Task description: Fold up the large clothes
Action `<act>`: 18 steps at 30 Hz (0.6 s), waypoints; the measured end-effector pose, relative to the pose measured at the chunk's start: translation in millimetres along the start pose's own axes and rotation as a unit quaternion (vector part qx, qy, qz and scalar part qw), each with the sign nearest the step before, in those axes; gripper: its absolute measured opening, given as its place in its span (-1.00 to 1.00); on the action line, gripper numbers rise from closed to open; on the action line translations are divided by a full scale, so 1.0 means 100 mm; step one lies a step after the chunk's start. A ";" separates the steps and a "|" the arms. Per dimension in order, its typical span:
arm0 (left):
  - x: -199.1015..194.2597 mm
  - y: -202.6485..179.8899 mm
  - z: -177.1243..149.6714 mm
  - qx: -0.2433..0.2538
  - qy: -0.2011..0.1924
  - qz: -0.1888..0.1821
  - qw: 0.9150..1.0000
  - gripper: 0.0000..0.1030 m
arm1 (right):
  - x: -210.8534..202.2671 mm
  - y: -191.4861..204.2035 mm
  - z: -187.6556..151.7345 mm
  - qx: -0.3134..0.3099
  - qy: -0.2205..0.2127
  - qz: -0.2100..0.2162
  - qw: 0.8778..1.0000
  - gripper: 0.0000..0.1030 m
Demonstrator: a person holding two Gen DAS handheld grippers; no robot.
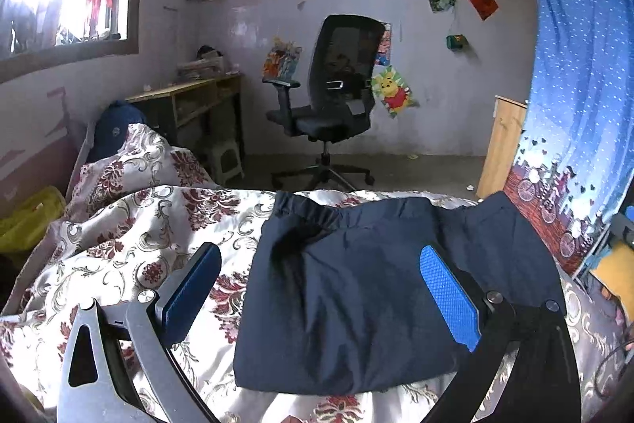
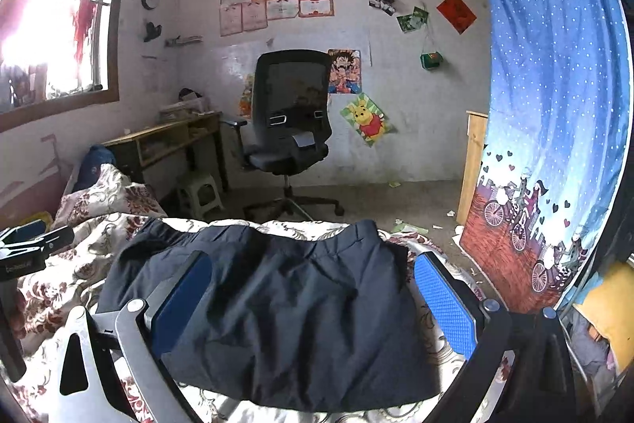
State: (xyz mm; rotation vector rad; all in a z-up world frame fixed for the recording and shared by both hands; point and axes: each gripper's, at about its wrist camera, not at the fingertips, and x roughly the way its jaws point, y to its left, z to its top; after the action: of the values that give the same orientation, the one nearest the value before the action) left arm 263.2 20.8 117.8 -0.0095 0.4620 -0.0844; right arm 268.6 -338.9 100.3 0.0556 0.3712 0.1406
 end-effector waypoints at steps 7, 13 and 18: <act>-0.21 -0.08 -0.35 0.023 -0.004 -0.007 1.000 0.92 | -0.16 0.26 -0.32 -0.012 -0.002 0.009 1.000 1.00; -0.32 -0.08 -0.62 0.038 0.000 -0.007 0.999 0.92 | -0.23 0.45 -0.54 -0.044 -0.004 0.005 0.999 1.00; -0.31 -0.05 -0.80 0.043 0.014 -0.007 0.999 0.91 | -0.22 0.51 -0.72 -0.048 0.016 0.009 0.999 1.00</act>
State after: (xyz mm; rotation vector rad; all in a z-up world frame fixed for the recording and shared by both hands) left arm 199.0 19.5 60.2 0.0722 0.4860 -0.1184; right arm 215.5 -289.9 45.0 -0.0382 0.3954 0.1769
